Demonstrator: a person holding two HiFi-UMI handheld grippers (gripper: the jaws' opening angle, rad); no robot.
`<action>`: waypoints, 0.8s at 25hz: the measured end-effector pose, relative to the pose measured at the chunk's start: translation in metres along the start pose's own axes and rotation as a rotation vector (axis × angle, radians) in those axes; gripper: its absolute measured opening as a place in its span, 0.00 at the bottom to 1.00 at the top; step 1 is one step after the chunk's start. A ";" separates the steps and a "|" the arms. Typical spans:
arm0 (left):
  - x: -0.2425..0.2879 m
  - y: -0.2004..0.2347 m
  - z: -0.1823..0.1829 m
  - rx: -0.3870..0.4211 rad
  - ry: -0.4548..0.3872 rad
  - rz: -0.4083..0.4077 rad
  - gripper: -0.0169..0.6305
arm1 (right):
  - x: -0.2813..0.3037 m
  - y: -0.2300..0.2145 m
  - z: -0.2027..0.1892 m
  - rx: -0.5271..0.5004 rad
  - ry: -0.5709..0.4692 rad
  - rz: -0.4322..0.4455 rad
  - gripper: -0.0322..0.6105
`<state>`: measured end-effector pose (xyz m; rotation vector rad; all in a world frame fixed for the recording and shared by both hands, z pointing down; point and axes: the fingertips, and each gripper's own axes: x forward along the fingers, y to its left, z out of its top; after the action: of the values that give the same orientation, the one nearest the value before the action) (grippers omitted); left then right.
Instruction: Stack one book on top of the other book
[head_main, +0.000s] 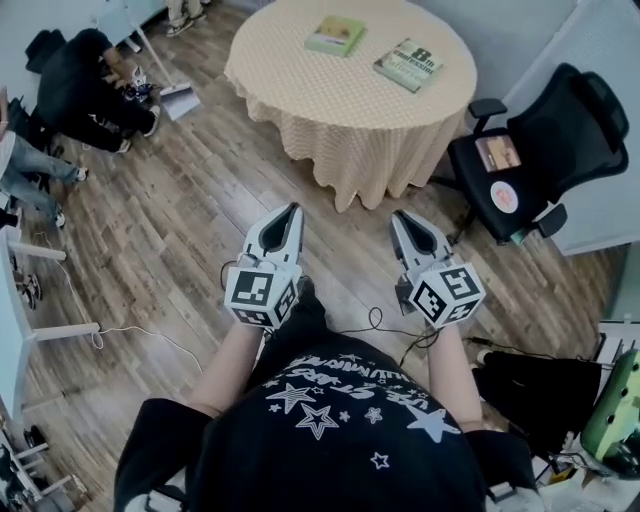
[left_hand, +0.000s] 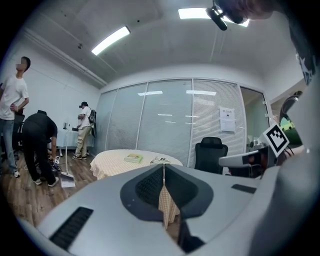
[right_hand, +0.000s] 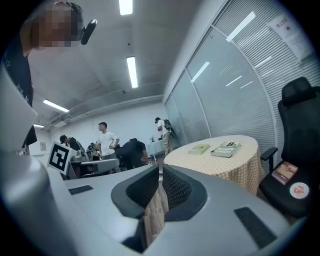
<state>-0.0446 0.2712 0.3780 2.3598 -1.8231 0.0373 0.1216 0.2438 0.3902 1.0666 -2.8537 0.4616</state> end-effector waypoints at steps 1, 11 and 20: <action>0.006 0.007 0.002 -0.002 -0.002 0.000 0.05 | 0.009 -0.003 0.006 -0.003 -0.005 -0.004 0.11; 0.050 0.102 0.017 -0.032 -0.007 0.007 0.05 | 0.101 -0.014 0.030 0.009 0.010 -0.053 0.11; 0.079 0.156 0.024 -0.024 -0.005 -0.010 0.05 | 0.170 -0.006 0.030 0.027 0.025 -0.052 0.11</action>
<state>-0.1764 0.1538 0.3812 2.3543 -1.8039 0.0075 -0.0017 0.1230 0.3905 1.1281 -2.7980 0.5072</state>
